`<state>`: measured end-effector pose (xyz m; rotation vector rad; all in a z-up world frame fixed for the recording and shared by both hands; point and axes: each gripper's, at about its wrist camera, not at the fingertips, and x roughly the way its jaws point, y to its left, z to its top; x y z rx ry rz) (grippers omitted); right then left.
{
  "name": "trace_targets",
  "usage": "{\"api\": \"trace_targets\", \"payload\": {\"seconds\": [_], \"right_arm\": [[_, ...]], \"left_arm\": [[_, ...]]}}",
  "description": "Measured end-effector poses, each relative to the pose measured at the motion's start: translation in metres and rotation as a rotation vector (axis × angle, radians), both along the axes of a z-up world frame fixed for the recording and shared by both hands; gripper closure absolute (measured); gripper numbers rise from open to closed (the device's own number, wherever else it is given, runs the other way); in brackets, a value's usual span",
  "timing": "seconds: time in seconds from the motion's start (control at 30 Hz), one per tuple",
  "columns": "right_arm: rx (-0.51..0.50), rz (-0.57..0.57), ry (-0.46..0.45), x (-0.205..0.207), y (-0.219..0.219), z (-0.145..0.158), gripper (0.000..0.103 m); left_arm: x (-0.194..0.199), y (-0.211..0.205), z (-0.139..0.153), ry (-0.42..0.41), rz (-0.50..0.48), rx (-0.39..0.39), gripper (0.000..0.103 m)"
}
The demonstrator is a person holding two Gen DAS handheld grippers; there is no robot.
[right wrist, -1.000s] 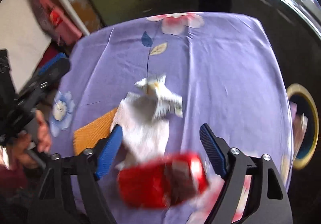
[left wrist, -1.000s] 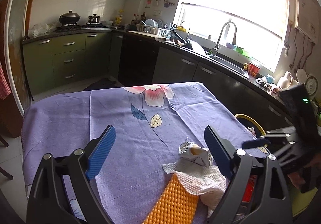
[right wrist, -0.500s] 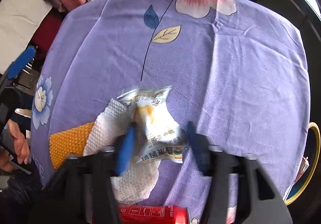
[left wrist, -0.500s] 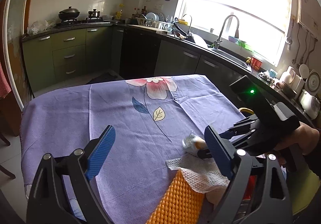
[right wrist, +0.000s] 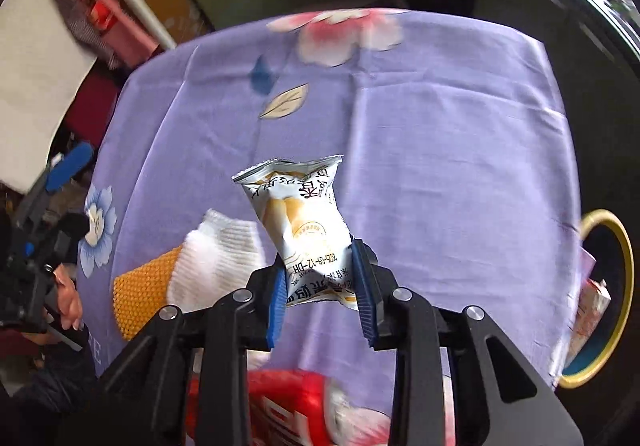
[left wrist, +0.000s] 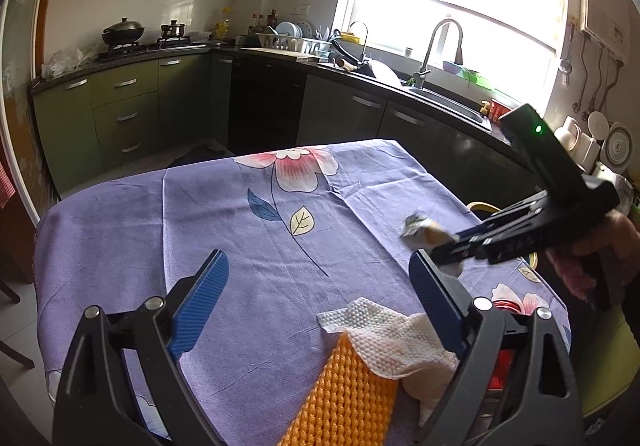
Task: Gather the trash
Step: 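Carry the snack wrapper over the bin and open the right gripper, then grasp the red Coca-Cola can with the left gripper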
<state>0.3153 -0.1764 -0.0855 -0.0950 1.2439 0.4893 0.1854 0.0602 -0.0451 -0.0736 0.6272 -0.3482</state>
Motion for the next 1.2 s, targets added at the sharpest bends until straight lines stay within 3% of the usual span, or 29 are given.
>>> {"api": "trace_targets", "payload": {"seconds": [0.3,0.6,0.87,0.97,1.0,1.2], "right_arm": [[-0.021,-0.342,-0.039,0.009,-0.152,0.016,0.072],[-0.097,-0.641,-0.014,0.025,-0.282,-0.010,0.071],[-0.108,-0.825,0.058,0.052,-0.346,-0.041,0.070],[-0.122,-0.877,0.085,0.051,-0.363,-0.049,0.059],[-0.117,-0.896,0.083,0.047,-0.369,-0.049,0.051],[-0.072,-0.875,0.034,0.018,-0.373,-0.030,0.046]], "left_arm": [[-0.006,-0.011,-0.001,-0.006,-0.042,0.022,0.015],[-0.007,-0.022,-0.004,-0.002,-0.083,0.055,0.014],[-0.008,-0.030,-0.007,-0.001,-0.121,0.061,0.013],[-0.008,-0.032,-0.009,0.008,-0.134,0.058,0.013],[-0.007,-0.032,-0.009,0.015,-0.143,0.051,0.013],[-0.017,-0.049,-0.011,0.030,-0.256,0.051,0.009]]}}
